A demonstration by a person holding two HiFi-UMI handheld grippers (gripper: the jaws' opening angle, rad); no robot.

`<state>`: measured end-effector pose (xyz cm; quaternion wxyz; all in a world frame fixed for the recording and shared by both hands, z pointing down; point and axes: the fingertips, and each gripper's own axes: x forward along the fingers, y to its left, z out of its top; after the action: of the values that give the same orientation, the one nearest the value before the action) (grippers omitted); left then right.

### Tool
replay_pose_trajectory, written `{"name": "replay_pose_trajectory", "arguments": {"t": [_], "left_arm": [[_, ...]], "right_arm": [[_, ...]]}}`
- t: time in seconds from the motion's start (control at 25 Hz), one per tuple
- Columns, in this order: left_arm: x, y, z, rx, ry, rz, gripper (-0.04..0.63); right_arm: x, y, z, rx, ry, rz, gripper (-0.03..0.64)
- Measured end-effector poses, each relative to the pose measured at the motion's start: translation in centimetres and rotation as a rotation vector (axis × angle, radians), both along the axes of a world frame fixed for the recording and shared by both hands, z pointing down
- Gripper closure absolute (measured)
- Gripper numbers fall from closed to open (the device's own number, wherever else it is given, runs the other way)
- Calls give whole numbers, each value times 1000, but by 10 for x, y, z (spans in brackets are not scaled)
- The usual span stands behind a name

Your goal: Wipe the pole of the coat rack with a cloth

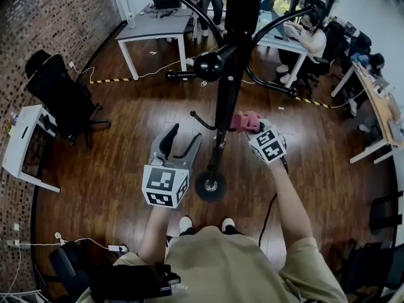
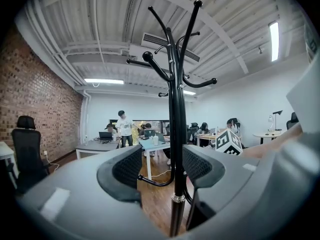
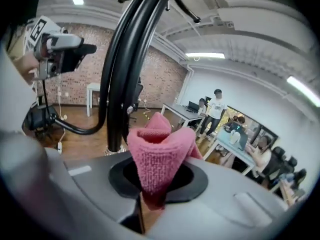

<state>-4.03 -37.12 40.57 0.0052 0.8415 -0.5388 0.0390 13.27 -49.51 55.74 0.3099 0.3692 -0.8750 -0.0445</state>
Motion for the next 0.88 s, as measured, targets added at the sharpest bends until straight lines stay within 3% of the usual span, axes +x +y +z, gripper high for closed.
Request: {"name": "replay_pose_trajectory", "arguments": {"t": [0.16, 0.28, 0.32, 0.4, 0.52, 0.6, 0.76, 0.88], "left_arm": [[-2, 0, 2, -4, 3, -5, 348], [-8, 4, 1, -1, -1, -9, 348], [-10, 3, 0, 3, -1, -12, 348], [-11, 1, 1, 5, 3, -16, 348], [-11, -2, 3, 4, 3, -16, 348], [-12, -1, 3, 4, 1, -22, 348], [-17, -1, 0, 6, -3, -52, 348], [-27, 0, -4, 18, -4, -78, 348]], "right_arm": [[12, -1, -4, 52, 101, -9, 565], [38, -9, -8, 72, 119, 132, 565], [46, -13, -11, 50, 62, 164, 565], [49, -15, -28, -5, -155, 150, 565], [35, -15, -83, -29, -526, 37, 565], [21, -16, -119, -66, -696, -71, 563], [-4, -14, -171, -106, -819, -288, 563], [-1, -18, -190, -65, -850, -316, 563]]}}
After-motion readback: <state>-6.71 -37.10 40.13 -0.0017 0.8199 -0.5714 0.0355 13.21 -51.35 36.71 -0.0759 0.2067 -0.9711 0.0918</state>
